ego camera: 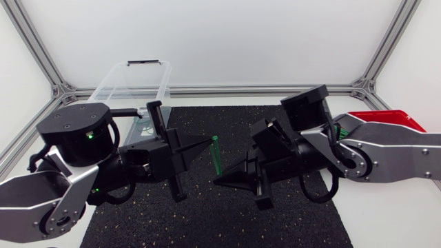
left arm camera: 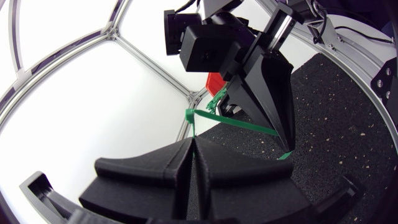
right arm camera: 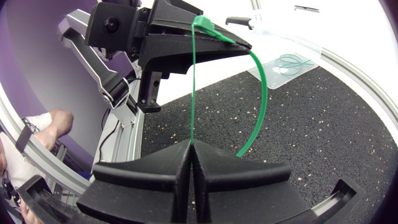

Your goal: Take a green cable tie from the red box, thread the tail through the head to close it, then place it in the transparent bin on the left.

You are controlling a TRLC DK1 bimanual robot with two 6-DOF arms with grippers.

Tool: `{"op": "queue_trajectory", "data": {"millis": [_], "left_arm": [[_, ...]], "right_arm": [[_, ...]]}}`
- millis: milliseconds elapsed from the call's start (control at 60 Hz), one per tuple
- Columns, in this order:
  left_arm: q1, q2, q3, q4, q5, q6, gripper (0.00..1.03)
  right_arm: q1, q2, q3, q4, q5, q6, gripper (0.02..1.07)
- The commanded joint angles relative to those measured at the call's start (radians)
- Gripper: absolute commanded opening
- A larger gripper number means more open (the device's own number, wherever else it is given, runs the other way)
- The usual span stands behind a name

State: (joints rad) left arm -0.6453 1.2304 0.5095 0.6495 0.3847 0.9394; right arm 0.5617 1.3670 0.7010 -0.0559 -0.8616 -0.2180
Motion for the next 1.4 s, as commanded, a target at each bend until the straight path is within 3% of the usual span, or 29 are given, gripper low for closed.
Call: {"op": "queue_trajectory", "data": {"millis": [0,1383], "left_arm": [[0.003,0.000,0.017,0.013,0.000,0.004,0.03],[0.004,0.007,-0.037,0.019,0.000,-0.004,0.03]], "right_arm": [[0.006,0.010,-0.021,0.005,0.007,-0.018,0.07],[0.009,-0.005,-0.023,0.007,0.019,-0.026,0.07]]}}
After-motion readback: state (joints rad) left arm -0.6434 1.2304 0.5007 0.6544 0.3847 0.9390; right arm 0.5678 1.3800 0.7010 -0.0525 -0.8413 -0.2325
